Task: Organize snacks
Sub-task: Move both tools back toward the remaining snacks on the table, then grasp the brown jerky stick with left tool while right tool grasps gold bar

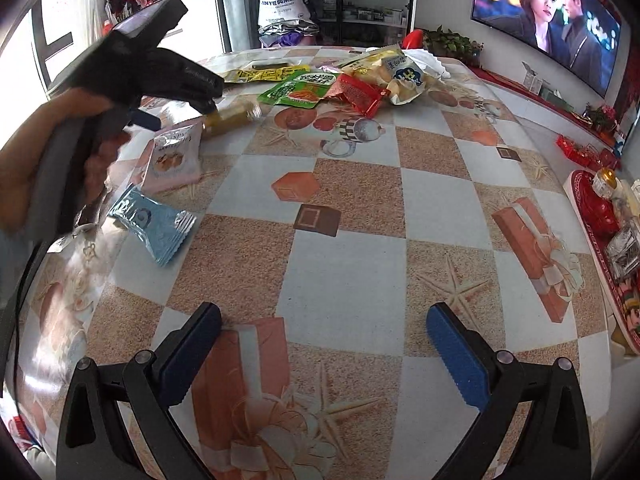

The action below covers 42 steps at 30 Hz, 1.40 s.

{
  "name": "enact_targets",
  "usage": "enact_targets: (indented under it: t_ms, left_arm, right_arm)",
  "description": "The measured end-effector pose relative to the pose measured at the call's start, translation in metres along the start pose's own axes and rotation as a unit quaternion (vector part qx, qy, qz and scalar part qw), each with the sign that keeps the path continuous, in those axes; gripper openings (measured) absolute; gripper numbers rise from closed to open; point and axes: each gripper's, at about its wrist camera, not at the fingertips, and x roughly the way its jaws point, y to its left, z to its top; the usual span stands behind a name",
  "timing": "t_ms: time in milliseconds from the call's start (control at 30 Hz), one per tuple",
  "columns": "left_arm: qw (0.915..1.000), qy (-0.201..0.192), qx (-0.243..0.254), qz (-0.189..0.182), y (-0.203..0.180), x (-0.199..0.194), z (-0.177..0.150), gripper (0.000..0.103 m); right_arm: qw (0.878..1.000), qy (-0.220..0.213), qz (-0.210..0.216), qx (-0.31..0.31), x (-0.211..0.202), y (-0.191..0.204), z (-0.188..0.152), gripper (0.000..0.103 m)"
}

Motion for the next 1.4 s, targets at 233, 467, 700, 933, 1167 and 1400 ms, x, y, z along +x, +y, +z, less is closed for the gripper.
enact_targets:
  t_ms: [233,467,700,933,1167,1400]
  left_arm:
    - [0.9954,-0.020,0.051,-0.079,-0.013,-0.056,-0.071,0.080]
    - [0.9921,-0.070,-0.021,-0.102,0.042,-0.123,-0.137,0.081]
    - [0.9840,-0.018,-0.102,-0.145,0.083,-0.099,-0.174,0.081]
    - [0.9875,-0.030,-0.094,-0.123,0.080,-0.088,-0.153,0.081]
    - [0.9824,-0.027,-0.160,-0.091,0.079,-0.069,-0.120,0.081]
    - [0.9902,-0.023,-0.123,-0.063,0.063,-0.064,-0.114,0.029]
  right_arm:
    - [1.000,0.000,0.000,0.000,0.001,0.000,0.000,0.103]
    - [1.000,0.001,-0.003,-0.002,0.001,0.002,0.000,0.103]
    - [1.000,0.001,-0.003,-0.002,0.001,0.003,-0.001,0.103]
    - [1.000,0.001,-0.004,-0.003,0.002,0.003,-0.001,0.103]
    - [1.000,0.002,-0.005,-0.004,0.003,0.003,-0.001,0.103]
    - [0.999,0.034,0.026,-0.011,0.004,0.005,0.010,0.103]
